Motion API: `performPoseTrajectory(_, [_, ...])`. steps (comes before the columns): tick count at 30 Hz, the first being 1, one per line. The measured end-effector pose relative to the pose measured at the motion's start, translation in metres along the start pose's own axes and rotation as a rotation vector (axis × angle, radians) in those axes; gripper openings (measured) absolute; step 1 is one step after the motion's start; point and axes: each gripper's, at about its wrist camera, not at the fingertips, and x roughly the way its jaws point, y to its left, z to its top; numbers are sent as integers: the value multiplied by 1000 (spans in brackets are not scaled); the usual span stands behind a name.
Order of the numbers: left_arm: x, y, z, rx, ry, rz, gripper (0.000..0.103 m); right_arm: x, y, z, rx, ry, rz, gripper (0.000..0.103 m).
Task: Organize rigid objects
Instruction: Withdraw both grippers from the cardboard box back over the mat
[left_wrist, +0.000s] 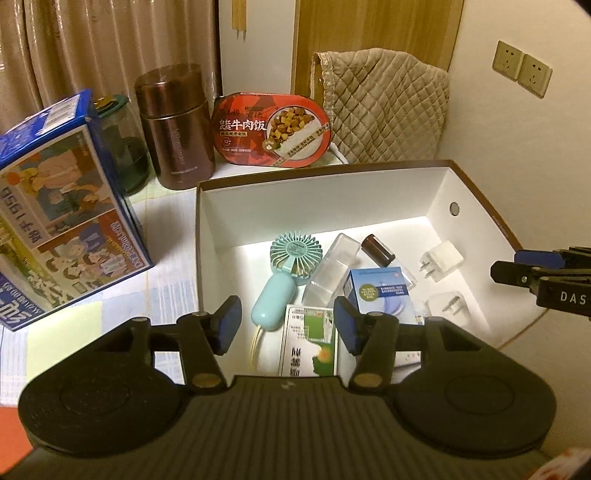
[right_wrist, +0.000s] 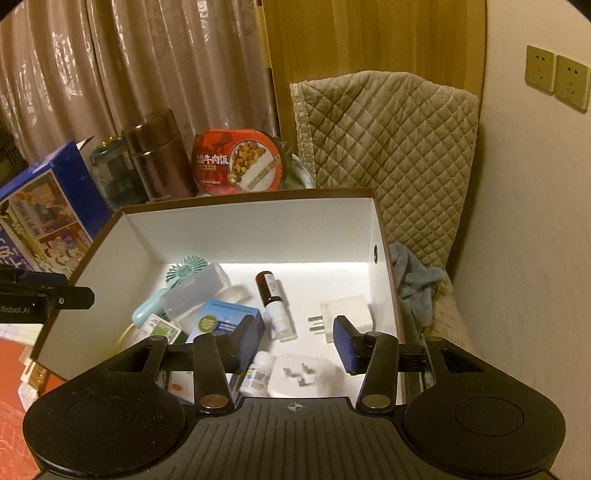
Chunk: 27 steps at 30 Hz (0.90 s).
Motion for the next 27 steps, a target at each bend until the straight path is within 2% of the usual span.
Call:
performPoseTrajectory(16, [-67, 17, -42, -34, -43, -17, 51, -50, 43, -23, 10, -36, 25, 53])
performPoseTrajectory(27, [-105, 45, -96, -68, -25, 15, 51, -70, 94, -58, 8, -7, 94, 56])
